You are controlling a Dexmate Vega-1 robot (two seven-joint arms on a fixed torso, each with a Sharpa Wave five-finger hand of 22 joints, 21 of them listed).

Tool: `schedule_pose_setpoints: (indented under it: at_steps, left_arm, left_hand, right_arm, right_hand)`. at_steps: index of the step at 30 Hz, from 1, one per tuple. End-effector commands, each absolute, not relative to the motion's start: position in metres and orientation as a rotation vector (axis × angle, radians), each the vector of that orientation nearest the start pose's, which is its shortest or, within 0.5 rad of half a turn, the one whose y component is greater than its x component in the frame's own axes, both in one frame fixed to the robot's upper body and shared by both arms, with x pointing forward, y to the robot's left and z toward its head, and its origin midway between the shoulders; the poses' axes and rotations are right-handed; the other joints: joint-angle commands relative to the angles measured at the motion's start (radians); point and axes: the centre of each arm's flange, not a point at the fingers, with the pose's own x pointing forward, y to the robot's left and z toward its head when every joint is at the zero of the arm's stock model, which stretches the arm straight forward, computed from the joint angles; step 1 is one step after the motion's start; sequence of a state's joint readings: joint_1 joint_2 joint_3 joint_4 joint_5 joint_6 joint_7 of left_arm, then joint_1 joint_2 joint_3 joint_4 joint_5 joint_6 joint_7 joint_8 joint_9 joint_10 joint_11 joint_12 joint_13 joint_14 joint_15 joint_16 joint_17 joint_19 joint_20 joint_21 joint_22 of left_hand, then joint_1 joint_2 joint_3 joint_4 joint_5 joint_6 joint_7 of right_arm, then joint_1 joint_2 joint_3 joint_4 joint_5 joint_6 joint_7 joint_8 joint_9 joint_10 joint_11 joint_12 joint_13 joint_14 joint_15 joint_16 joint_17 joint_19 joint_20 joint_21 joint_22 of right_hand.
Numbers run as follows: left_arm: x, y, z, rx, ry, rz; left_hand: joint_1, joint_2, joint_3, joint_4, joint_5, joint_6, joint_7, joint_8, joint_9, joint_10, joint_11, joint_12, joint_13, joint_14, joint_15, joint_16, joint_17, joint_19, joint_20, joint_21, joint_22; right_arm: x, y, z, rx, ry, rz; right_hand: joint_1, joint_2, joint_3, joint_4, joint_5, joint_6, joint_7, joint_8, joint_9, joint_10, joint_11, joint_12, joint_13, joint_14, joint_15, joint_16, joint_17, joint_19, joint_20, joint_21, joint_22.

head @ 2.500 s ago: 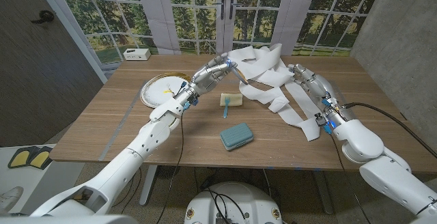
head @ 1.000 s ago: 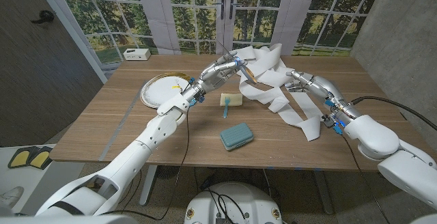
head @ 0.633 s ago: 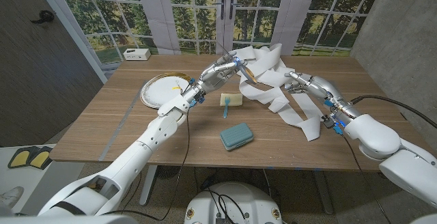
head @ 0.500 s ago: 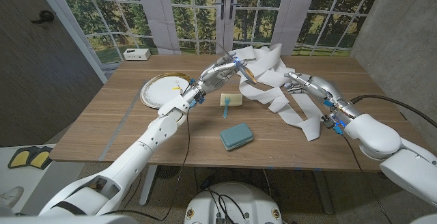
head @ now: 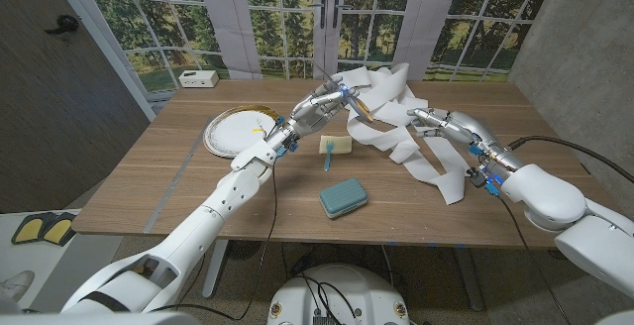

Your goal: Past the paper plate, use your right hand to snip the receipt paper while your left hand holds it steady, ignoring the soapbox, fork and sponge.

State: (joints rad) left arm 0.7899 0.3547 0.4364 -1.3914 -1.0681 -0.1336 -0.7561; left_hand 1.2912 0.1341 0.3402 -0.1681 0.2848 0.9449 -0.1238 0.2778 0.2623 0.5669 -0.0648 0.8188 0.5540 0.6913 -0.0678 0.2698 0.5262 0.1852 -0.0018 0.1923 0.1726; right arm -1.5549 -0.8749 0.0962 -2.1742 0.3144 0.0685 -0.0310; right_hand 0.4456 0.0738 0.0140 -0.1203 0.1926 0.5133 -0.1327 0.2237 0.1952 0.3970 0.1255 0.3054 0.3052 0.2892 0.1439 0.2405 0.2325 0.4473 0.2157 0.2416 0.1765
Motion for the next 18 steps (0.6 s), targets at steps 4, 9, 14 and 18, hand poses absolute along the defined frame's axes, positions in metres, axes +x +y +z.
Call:
schedule_pose_setpoints:
  at_steps: [4,9,14,18]
  left_arm:
    - [0.590,0.122,0.008,-0.374,-0.648,-1.171]
    - [0.588,0.118,0.006,-0.369,-0.640,-1.182]
    - [0.587,0.114,0.005,-0.365,-0.635,-1.195]
    - [0.586,0.112,0.004,-0.360,-0.631,-1.206]
  left_hand:
    - [0.008,0.014,0.002,0.001,0.000,0.000,-0.008,0.004,0.003,0.137,-0.127,-0.003,0.004,-0.003,-0.174,-0.005,0.002,-0.004,-0.004,0.000,0.000]
    - [0.008,0.015,0.002,0.002,-0.001,-0.001,-0.006,0.003,0.003,0.137,-0.127,-0.004,0.005,-0.002,-0.174,-0.005,0.002,-0.005,-0.003,0.000,0.000]
    - [0.008,0.015,0.002,0.002,-0.002,0.000,-0.007,0.003,0.003,0.137,-0.127,-0.004,0.007,-0.002,-0.174,-0.005,0.002,-0.005,-0.004,0.000,0.000]
    - [0.008,0.015,0.001,0.002,-0.003,-0.001,-0.005,0.003,0.003,0.137,-0.127,-0.006,0.007,-0.004,-0.174,-0.007,0.002,-0.005,-0.004,0.000,0.000]
  right_arm:
    - [0.450,-0.289,-0.023,-0.475,-0.630,0.318]
    - [0.451,-0.285,-0.023,-0.435,-0.606,0.372]
    - [0.448,-0.277,-0.020,-0.473,-0.583,0.405]
    - [0.444,-0.274,-0.017,-0.474,-0.572,0.417]
  right_hand:
    - [0.059,0.017,0.023,-0.029,0.004,0.014,-0.019,-0.010,0.000,-0.049,0.005,-0.056,-0.043,-0.041,-0.006,-0.027,-0.023,-0.070,0.003,-0.048,-0.004]
    - [0.139,0.042,0.064,-0.051,0.000,0.027,-0.029,-0.009,0.001,-0.062,-0.005,-0.080,-0.068,-0.092,-0.010,-0.045,-0.032,-0.121,0.002,-0.063,-0.004]
    - [0.213,0.035,0.093,-0.056,-0.004,0.014,-0.034,-0.017,0.001,0.006,-0.033,-0.068,-0.084,-0.082,-0.019,-0.034,-0.038,-0.150,0.002,-0.060,-0.003]
    - [0.233,0.026,0.098,-0.054,-0.008,0.011,-0.034,-0.019,0.001,-0.006,-0.017,-0.079,-0.089,-0.103,0.005,-0.041,-0.040,-0.146,0.000,-0.056,-0.003]
